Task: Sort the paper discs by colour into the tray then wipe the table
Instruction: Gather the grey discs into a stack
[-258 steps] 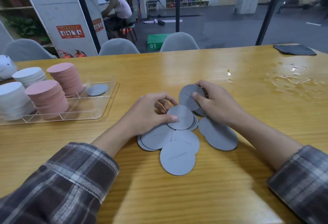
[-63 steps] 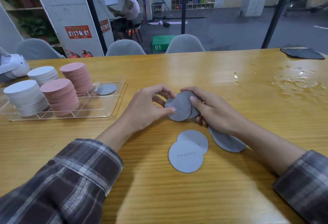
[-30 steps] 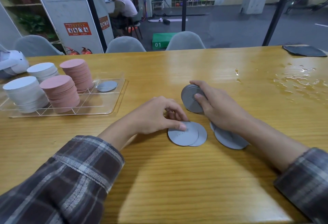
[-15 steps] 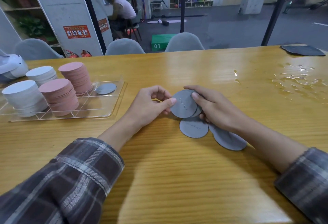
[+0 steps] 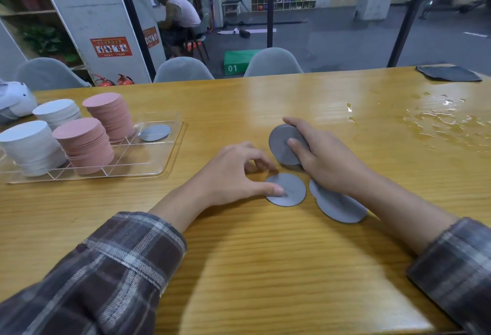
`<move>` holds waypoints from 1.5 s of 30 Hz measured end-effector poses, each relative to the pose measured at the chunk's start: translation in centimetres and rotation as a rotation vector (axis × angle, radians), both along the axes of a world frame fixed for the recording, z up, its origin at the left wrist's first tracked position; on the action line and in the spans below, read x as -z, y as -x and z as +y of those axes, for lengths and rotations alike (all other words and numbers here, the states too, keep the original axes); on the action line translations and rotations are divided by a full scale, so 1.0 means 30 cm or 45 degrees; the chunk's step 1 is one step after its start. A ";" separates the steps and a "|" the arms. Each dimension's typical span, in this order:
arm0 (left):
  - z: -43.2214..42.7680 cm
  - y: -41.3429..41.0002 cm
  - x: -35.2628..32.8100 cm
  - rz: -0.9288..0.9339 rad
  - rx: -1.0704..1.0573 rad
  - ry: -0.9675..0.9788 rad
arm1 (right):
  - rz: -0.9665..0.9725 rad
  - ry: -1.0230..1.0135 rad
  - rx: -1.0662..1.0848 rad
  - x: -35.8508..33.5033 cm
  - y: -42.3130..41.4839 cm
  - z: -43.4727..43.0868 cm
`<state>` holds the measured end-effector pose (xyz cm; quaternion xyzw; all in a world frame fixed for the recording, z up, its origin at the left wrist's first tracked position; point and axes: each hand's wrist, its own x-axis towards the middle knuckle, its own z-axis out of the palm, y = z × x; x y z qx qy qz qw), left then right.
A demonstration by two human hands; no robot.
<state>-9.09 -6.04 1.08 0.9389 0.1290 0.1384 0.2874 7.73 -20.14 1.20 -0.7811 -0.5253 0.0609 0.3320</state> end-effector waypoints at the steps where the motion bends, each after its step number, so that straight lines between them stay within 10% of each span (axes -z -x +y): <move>1: 0.004 0.000 -0.003 -0.001 0.008 0.019 | -0.028 0.021 -0.011 0.000 0.002 0.000; 32: -0.017 -0.071 0.005 -0.562 -0.259 0.170 | 0.203 -0.091 -0.057 -0.019 -0.040 -0.022; 45: -0.170 -0.188 0.034 -0.149 0.228 0.046 | 0.236 -0.141 0.137 -0.001 -0.204 -0.140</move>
